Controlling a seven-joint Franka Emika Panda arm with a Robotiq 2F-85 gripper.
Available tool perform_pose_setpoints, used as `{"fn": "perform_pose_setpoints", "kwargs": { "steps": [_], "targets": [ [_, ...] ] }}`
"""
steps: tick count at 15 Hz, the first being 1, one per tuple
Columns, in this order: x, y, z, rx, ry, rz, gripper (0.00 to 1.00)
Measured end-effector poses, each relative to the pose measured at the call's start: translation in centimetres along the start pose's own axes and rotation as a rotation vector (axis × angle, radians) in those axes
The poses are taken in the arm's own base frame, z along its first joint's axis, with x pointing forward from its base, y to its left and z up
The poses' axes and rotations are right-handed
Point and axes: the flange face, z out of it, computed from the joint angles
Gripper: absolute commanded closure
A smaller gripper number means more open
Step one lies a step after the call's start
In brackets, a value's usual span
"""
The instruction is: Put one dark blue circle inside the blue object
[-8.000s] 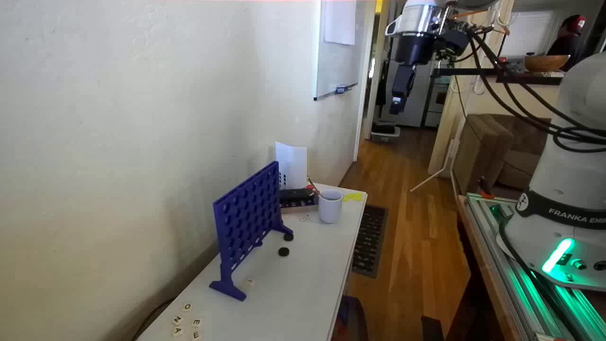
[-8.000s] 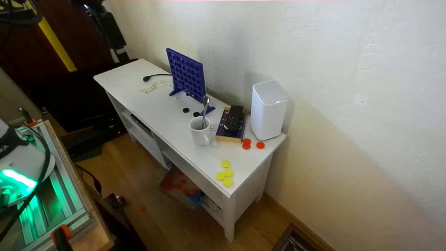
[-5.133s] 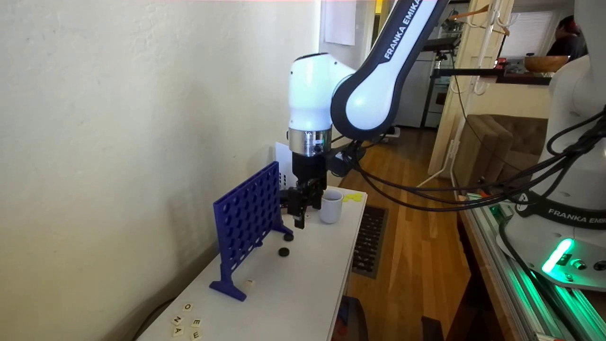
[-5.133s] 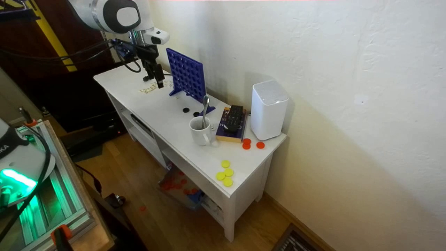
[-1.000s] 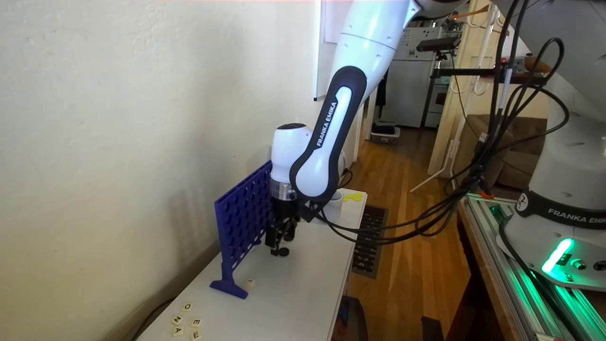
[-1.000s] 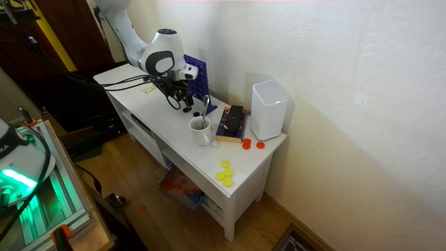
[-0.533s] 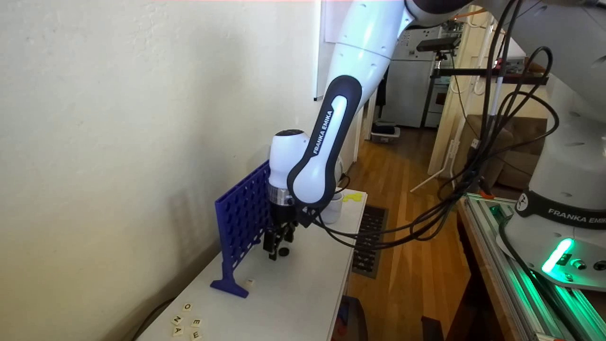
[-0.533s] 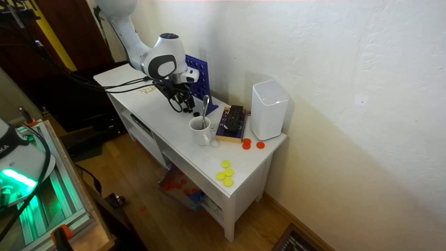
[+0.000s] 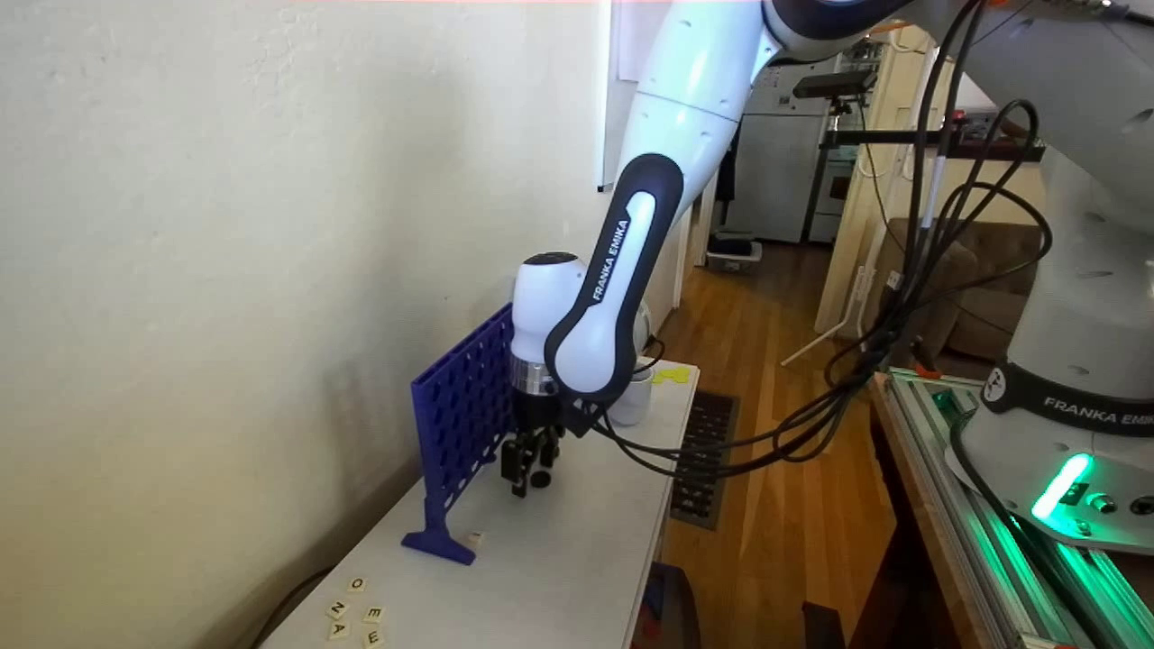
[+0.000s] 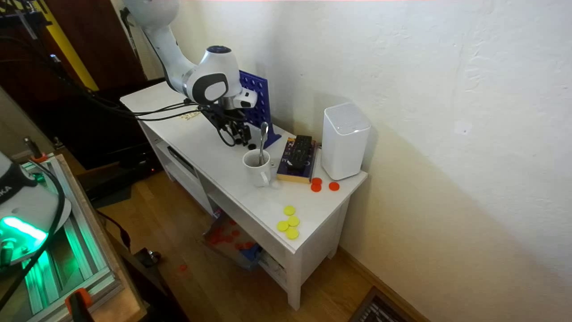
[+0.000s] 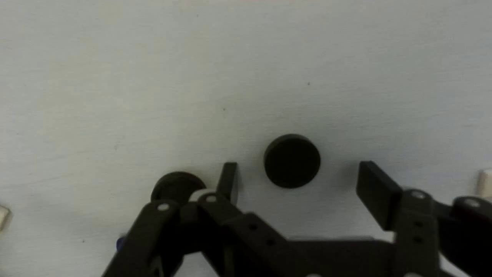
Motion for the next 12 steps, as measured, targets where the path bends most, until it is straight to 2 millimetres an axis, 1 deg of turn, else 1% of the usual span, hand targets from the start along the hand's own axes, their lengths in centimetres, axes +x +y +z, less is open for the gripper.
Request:
{"fn": "perform_pose_setpoints", "kwargs": {
  "steps": [3, 6, 9, 10, 12],
  "targets": [
    [0.11, 0.35, -0.06, 0.000, 0.004, 0.010, 0.34],
    [0.05, 0.69, -0.08, -0.002, 0.004, 0.017, 0.65],
    [0.11, 0.48, -0.45, 0.000, 0.009, 0.014, 0.86],
    [0.10, 0.42, -0.55, 0.000, 0.010, 0.013, 0.89],
    [-0.01, 0.44, -0.75, 0.000, 0.010, 0.013, 0.92]
  ]
}}
